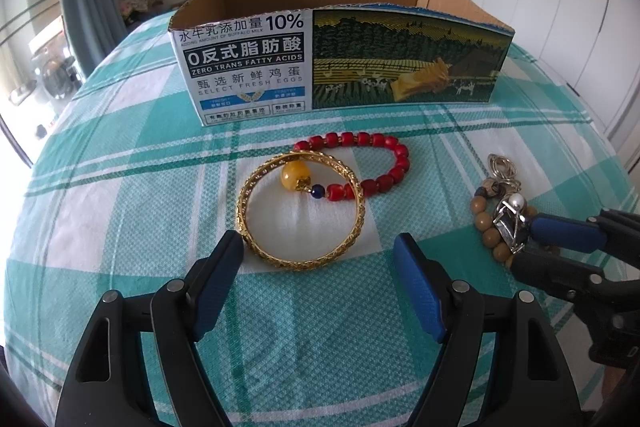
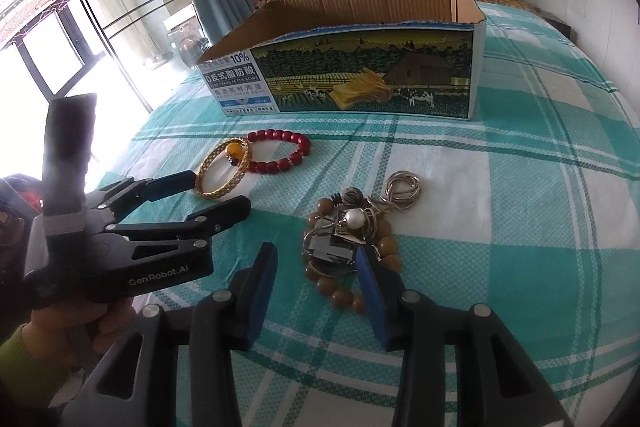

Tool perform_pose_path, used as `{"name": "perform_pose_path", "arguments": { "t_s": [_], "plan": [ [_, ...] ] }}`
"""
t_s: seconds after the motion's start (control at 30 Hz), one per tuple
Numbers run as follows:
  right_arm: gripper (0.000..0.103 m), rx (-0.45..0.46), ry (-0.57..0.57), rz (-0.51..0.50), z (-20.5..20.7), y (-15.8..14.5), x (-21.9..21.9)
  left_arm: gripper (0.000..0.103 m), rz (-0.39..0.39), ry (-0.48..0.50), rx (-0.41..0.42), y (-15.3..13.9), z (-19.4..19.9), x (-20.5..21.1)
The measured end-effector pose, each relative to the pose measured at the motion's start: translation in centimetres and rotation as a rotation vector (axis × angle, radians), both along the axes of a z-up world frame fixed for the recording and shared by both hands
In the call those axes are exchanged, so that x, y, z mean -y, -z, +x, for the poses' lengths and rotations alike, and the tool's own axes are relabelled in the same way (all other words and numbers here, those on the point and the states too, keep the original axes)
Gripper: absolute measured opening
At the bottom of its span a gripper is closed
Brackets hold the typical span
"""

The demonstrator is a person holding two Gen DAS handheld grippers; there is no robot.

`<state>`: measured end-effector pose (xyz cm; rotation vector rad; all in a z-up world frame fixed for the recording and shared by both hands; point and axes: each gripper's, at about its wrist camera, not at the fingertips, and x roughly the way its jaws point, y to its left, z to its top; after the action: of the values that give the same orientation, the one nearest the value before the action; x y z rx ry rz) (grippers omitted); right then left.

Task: Organize jewelry
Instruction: 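Grasp the silver keychain charm with right tool and lift it off the wooden bracelet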

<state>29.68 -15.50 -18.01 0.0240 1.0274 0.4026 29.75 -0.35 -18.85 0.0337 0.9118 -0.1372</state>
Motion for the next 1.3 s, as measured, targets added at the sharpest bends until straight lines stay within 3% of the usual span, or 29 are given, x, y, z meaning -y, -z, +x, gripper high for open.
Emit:
{"name": "perform_pose_path", "arguments": {
  "t_s": [0.17,0.23,0.5,0.93,1.17,1.3],
  "plan": [
    [0.042,-0.004,0.042,-0.027,0.8,0.1,-0.2,0.079,0.003,0.000,0.000,0.0,0.0,0.1],
    [0.033,-0.002,0.046,-0.041,0.8,0.1,-0.1,0.079,0.004,0.000,0.000,0.0,0.0,0.1],
    [0.030,-0.016,0.057,0.049,0.7,-0.4,0.8,0.080,0.004,0.000,-0.001,0.0,0.0,0.1],
    [0.030,0.037,0.129,0.247,0.6,-5.8,5.7,0.080,0.004,0.000,-0.001,0.0,0.1,0.2],
    [0.031,0.014,0.251,0.219,0.0,-4.2,11.5,0.080,0.005,0.000,-0.001,0.0,0.1,0.3],
    [0.033,0.017,0.307,0.150,-0.7,-2.9,13.9,0.080,0.005,0.000,-0.001,0.0,0.1,0.2]
  ]
}}
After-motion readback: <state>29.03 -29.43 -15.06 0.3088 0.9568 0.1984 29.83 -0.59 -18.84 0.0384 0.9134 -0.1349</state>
